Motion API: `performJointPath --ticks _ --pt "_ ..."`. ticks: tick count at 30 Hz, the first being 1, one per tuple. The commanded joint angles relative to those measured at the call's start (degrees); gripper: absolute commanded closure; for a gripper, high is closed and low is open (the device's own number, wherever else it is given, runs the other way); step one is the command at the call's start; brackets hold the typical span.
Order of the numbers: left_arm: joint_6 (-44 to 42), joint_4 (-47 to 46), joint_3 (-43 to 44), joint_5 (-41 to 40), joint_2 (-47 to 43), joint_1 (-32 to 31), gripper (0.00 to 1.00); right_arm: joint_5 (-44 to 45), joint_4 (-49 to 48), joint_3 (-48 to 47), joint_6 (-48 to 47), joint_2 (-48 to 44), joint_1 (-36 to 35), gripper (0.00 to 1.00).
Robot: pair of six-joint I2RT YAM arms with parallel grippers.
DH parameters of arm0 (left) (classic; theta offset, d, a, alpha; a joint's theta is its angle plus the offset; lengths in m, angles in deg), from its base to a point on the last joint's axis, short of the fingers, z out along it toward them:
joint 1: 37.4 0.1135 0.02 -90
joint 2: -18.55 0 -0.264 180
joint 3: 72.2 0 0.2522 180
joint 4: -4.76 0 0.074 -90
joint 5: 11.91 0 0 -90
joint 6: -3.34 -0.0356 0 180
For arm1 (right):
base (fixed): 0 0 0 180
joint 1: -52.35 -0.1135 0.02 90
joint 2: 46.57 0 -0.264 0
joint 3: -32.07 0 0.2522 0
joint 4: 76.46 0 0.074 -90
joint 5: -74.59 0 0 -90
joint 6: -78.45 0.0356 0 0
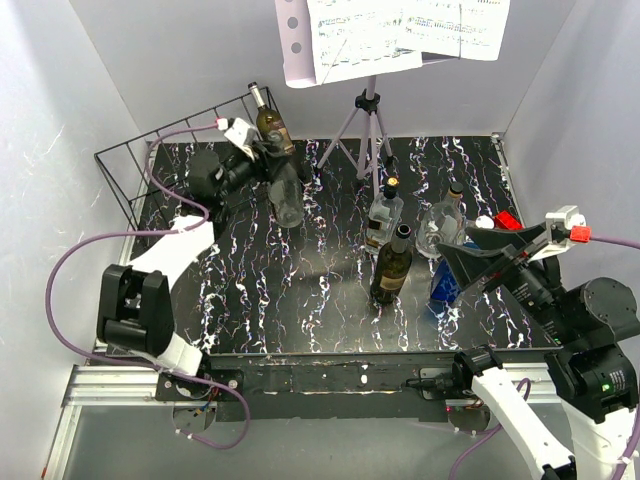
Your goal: Take the wine bottle off the wine rack
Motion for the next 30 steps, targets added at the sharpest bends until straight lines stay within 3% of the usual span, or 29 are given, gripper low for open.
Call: performJointPath --ticks 1,11,30 --pt "-2.0 -10.3 -2.7 -0.6 -8.5 -5.2 1.0 -1.0 -2.4 0.5 1.3 -1.0 0.0 0.2" --pt "-3.7 -13.7 -3.9 -1.0 -4.5 -15.3 1.0 -1.1 -1.3 0.8 1.9 -2.5 0.1 0.2" --pt "-7.4 -12.7 -5.2 -3.2 0.0 -22.1 0.98 -0.8 -1.4 0.1 2.3 -1.9 0.1 0.2"
